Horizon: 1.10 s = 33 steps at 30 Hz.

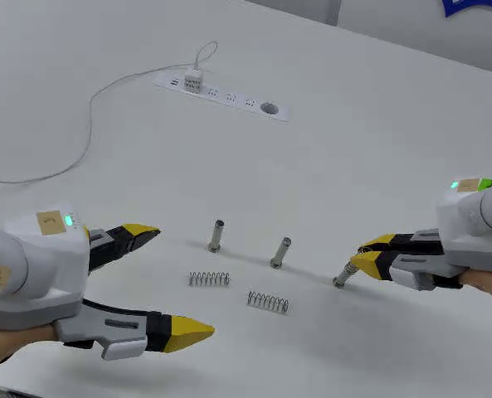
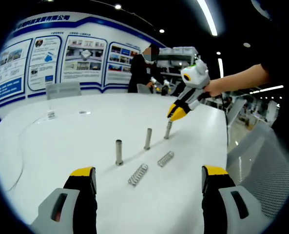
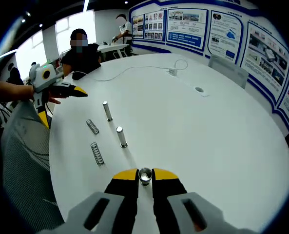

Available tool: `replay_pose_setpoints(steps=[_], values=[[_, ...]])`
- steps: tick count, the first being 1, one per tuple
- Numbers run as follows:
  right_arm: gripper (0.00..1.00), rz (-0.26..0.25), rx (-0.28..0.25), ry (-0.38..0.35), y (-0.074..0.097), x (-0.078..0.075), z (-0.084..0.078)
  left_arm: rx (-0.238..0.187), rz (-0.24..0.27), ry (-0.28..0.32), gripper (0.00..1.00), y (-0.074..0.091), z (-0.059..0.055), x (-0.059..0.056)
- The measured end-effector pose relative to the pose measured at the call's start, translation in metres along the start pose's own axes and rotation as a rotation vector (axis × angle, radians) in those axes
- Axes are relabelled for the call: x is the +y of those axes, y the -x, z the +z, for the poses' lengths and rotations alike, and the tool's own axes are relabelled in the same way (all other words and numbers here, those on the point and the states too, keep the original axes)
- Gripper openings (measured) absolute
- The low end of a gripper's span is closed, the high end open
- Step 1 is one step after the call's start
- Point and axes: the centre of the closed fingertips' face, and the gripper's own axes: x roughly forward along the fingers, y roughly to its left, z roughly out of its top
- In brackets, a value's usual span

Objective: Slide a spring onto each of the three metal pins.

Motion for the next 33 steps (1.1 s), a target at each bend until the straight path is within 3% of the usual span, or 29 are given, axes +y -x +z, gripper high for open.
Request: replay_pose_setpoints(steps=[18,23,33], values=[[0.11,0.012,0.062,0.018,-0.017,-0.001,-0.013,-0.007,0.026,0.027,0.88,0.002,-0.002,0.007],[0.11,0.013,0.075,0.018,-0.02,-0.003,-0.017,0.012,0.024,0.017,0.88,0.001,-0.006,0.007],[0.11,0.014,0.108,0.043,-0.027,-0.002,-0.022,0.021,0.059,0.046,0.87,0.007,-0.012,0.017]])
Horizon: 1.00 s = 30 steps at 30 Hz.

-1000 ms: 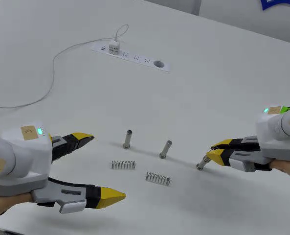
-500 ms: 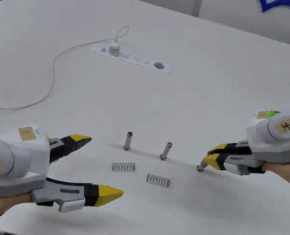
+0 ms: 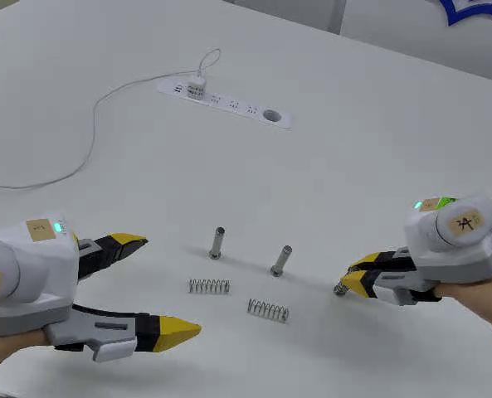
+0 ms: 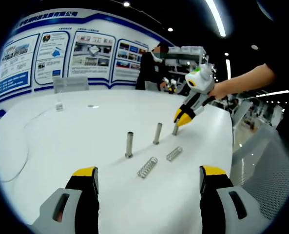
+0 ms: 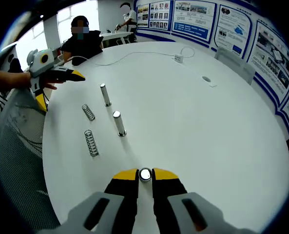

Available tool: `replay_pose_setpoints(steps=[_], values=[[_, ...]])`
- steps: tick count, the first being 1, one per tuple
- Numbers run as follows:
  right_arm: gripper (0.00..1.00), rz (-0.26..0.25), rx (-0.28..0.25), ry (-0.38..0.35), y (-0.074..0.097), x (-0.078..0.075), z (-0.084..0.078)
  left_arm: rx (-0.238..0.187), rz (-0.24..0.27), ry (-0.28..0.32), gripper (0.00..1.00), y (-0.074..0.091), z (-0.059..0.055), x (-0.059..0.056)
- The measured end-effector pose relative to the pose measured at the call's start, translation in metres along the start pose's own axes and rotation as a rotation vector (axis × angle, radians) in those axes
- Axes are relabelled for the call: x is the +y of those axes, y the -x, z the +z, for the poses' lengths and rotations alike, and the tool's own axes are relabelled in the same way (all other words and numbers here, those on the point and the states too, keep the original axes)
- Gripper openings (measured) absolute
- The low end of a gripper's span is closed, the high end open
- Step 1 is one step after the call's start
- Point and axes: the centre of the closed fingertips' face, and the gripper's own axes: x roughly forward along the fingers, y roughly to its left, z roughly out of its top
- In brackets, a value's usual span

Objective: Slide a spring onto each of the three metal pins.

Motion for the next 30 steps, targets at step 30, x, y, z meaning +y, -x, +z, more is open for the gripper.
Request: replay_pose_setpoints(steps=[30], values=[[0.15,-0.059,-0.091,0.066,0.036,0.006,0.032,0.004,0.007,0.023,0.84,0.0,-0.001,0.002]])
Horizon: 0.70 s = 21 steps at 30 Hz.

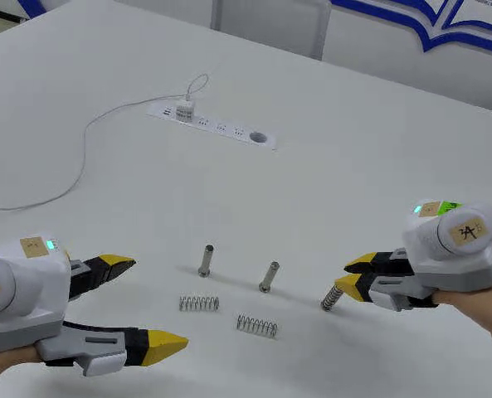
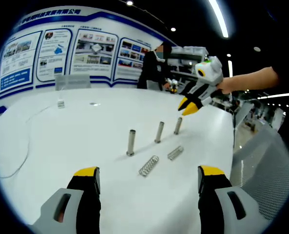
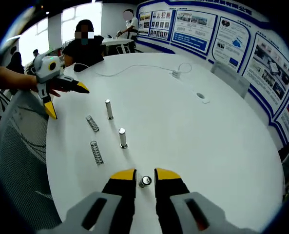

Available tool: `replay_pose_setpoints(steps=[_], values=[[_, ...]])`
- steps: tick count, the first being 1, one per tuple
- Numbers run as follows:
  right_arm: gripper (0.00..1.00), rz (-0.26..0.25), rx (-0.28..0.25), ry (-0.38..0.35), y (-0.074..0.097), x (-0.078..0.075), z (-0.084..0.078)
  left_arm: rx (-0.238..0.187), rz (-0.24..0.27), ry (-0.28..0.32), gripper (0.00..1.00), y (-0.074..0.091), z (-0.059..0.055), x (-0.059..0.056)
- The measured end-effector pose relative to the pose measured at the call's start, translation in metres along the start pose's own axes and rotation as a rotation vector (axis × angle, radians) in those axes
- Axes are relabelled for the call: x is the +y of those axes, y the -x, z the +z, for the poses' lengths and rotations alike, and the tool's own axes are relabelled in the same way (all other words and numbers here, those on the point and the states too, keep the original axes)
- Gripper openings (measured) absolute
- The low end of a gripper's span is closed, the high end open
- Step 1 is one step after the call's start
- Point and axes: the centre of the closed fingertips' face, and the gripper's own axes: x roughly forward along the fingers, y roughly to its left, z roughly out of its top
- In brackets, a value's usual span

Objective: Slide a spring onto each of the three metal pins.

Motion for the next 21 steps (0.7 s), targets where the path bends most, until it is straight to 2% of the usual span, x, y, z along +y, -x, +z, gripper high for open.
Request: replay_pose_setpoints(steps=[4,7,13,15,18,21], values=[[0.15,0.046,-0.045,0.046,-0.001,0.019,0.016,0.0,0.004,-0.001,0.84,0.001,0.0,0.001],[0.15,0.076,-0.047,0.075,-0.007,0.033,0.019,0.001,0.003,-0.005,0.84,0.001,0.0,0.0],[0.15,0.127,-0.038,0.083,-0.023,0.055,0.014,0.009,0.004,-0.009,0.84,0.001,-0.002,0.0],[0.15,0.145,-0.023,0.088,-0.029,0.061,0.008,-0.005,0.005,0.005,0.84,0.001,0.001,0.0],[0.15,0.164,-0.011,0.083,-0.034,0.067,0.003,-0.023,0.005,0.019,0.84,0.001,0.005,0.001],[0.16,0.177,0.0,0.081,-0.04,0.07,-0.002,-0.019,0.005,0.022,0.83,0.0,0.004,0.001]])
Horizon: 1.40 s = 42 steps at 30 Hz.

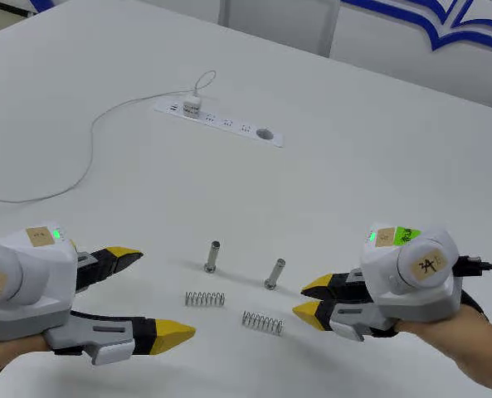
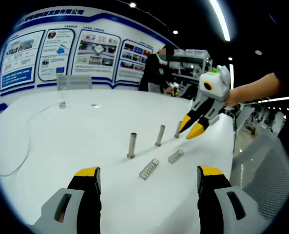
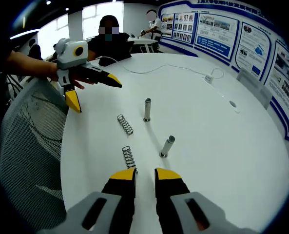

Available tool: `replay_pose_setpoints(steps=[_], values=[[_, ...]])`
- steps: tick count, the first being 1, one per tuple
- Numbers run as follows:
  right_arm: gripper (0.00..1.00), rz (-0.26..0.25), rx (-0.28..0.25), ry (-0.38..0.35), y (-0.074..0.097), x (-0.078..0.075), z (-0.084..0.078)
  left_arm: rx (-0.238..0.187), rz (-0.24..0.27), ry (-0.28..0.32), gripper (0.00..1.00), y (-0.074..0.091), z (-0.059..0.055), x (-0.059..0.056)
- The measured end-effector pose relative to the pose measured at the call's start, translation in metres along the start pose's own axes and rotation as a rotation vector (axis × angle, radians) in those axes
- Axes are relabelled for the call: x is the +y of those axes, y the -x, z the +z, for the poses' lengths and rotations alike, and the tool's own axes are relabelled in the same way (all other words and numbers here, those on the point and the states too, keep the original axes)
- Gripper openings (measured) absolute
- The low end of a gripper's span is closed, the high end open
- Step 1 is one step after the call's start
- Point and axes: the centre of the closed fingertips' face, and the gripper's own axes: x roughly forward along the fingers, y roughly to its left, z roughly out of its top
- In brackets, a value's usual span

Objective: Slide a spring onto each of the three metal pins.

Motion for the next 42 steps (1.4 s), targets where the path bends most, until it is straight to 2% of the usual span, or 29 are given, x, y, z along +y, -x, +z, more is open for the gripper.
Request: replay_pose_setpoints(steps=[4,7,17,24,33,42], values=[[0.16,0.016,0.003,0.01,-0.006,0.004,-0.002,0.012,-0.001,0.001,0.83,-0.001,-0.004,0.0],[0.16,0.035,0.005,0.022,-0.014,0.007,-0.003,0.042,-0.004,-0.005,0.83,-0.001,-0.011,0.0],[0.16,0.086,0.025,0.038,-0.031,0.017,-0.008,0.057,-0.004,0.005,0.82,0.0,-0.016,0.001],[0.15,0.113,0.047,0.038,-0.036,0.019,-0.015,0.068,-0.006,0.003,0.82,0.0,-0.018,0.001],[0.15,0.122,0.036,0.043,-0.038,0.02,-0.013,0.069,-0.009,-0.001,0.82,0.0,-0.018,-0.001],[0.15,0.14,0.053,0.061,-0.04,0.023,-0.017,0.067,-0.009,-0.001,0.81,0.0,-0.018,-0.001]])
